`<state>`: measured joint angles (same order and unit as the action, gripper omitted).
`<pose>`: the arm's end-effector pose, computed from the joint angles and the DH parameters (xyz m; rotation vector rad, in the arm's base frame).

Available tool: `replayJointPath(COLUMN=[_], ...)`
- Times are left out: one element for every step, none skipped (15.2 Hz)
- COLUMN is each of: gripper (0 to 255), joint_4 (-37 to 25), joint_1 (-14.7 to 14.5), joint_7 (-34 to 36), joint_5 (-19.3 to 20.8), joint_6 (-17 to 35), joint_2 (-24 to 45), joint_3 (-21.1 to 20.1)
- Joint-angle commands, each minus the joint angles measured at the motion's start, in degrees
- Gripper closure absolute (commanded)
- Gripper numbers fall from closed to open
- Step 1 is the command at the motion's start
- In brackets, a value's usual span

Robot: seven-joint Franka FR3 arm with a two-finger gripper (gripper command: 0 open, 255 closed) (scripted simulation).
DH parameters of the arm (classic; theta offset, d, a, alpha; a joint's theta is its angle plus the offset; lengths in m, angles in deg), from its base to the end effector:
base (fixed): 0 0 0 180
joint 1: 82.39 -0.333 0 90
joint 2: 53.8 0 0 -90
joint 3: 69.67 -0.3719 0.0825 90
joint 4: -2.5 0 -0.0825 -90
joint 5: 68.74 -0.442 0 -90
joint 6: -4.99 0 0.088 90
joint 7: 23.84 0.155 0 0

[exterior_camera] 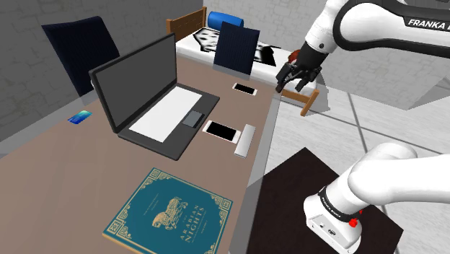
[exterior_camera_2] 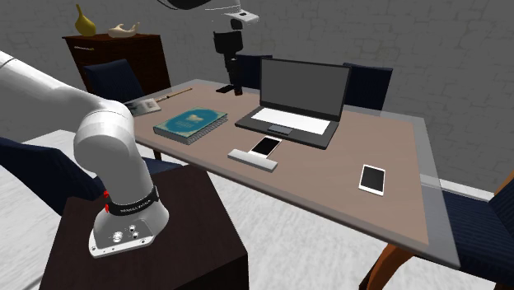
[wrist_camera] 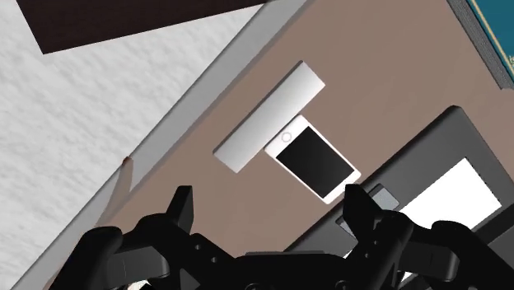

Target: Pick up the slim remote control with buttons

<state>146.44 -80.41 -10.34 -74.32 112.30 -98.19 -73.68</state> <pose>0.3564 0.0266 0.5221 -3.0509 0.3672 -0.1966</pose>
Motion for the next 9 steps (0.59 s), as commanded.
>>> replayJointPath(gripper=[0,0,0,0,0,0,0,0,0], joint_4=[2.41,3.44,4.40,5.28,6.08,6.81,7.45,8.00,8.48], joint_1=[0.69,0.97,1.25,1.52,1.80,2.08,2.40,2.70,3.04], joint_7=[3.56,5.35,7.14,8.93,10.73,12.54,14.35,16.18,18.03], joint_5=[-0.74,-1.15,-1.56,-1.95,-2.34,-2.70,-3.06,-3.37,-3.65], joint_6=[3.44,5.17,6.94,8.73,10.54,12.38,14.24,16.12,18.02], joint_2=[1.60,2.62,3.74,4.97,6.31,7.75,9.30,10.96,12.72], joint_3=[-1.64,-2.53,-3.42,-4.32,-5.22,-6.13,-7.04,-7.95,-8.86])
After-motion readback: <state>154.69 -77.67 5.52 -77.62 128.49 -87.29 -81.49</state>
